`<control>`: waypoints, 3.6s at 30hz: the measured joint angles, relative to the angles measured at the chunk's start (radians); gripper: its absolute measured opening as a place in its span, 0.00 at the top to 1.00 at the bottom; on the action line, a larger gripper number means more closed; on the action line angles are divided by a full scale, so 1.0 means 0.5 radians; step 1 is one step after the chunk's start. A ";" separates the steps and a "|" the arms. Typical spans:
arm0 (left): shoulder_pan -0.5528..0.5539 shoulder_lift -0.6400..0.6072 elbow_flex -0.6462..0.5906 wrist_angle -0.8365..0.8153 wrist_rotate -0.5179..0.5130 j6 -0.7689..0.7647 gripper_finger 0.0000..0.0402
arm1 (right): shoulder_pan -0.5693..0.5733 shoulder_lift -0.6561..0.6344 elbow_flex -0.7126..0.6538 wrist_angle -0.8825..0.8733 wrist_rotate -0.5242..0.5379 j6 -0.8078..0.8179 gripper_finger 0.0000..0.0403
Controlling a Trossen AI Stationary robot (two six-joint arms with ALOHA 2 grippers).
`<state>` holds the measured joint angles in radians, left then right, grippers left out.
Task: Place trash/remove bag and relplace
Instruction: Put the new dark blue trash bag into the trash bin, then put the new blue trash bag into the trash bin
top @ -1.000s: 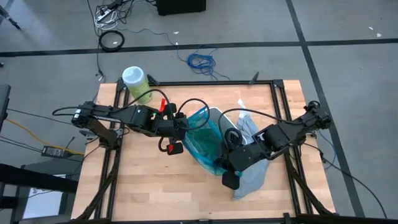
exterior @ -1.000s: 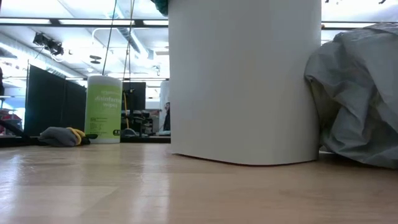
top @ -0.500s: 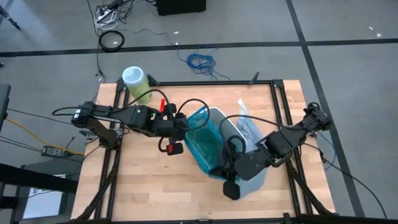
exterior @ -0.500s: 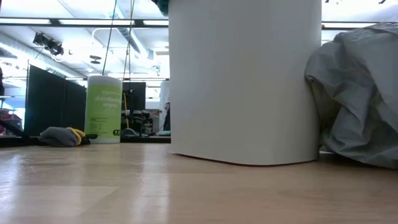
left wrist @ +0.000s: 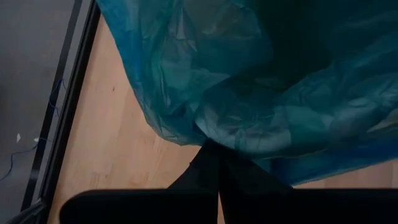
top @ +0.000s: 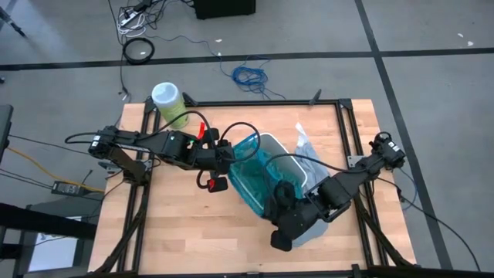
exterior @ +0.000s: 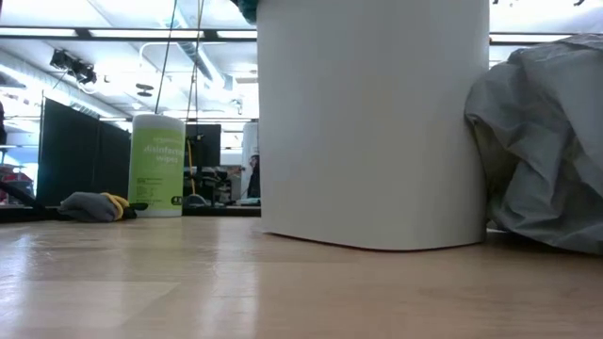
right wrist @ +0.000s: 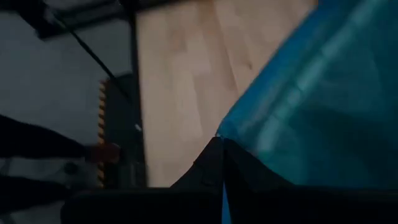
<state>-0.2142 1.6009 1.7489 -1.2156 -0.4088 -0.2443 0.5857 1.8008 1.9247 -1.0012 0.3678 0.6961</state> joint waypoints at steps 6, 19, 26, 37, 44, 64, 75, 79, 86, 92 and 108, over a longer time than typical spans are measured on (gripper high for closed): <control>0.000 0.000 0.000 0.000 0.001 0.002 1.00 | 0.020 -0.002 0.000 -0.159 -0.115 0.034 1.00; 0.000 0.000 0.000 0.048 -0.018 0.006 1.00 | 0.038 -0.017 0.262 -0.186 -0.379 -0.070 0.81; 0.000 0.000 0.000 0.055 -0.018 0.008 1.00 | 0.073 -0.020 0.403 -0.196 -0.377 -0.067 0.71; 0.000 0.000 0.000 0.072 -0.017 0.008 1.00 | 0.128 -0.047 0.764 -0.439 -0.029 -0.002 0.71; 0.000 0.000 0.000 0.101 -0.015 0.008 1.00 | 0.072 -0.181 0.816 -0.950 0.418 0.037 0.71; 0.000 0.000 0.000 0.104 -0.017 0.008 1.00 | -0.266 -0.062 0.801 -1.136 0.097 -0.184 0.70; 0.000 0.000 0.000 0.103 -0.019 0.008 1.00 | -0.318 -0.072 0.743 -1.140 0.172 -0.192 0.73; 0.000 0.000 0.000 0.101 -0.020 0.008 1.00 | -0.349 -0.072 0.743 -1.140 0.183 -0.236 0.74; 0.000 0.000 0.000 0.101 -0.023 0.008 1.00 | -0.400 -0.072 0.713 -1.140 0.150 -0.258 0.78; 0.000 0.000 0.000 0.100 -0.024 0.008 1.00 | -0.398 -0.082 0.713 -1.140 0.162 -0.272 0.82; 0.000 0.000 0.000 0.090 -0.022 0.008 1.00 | -0.500 -0.219 0.713 -1.140 0.028 -0.399 0.92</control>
<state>-0.2142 1.6009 1.7489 -1.1704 -0.4198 -0.2401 0.3355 1.6914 2.2810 -1.5711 0.3818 0.4968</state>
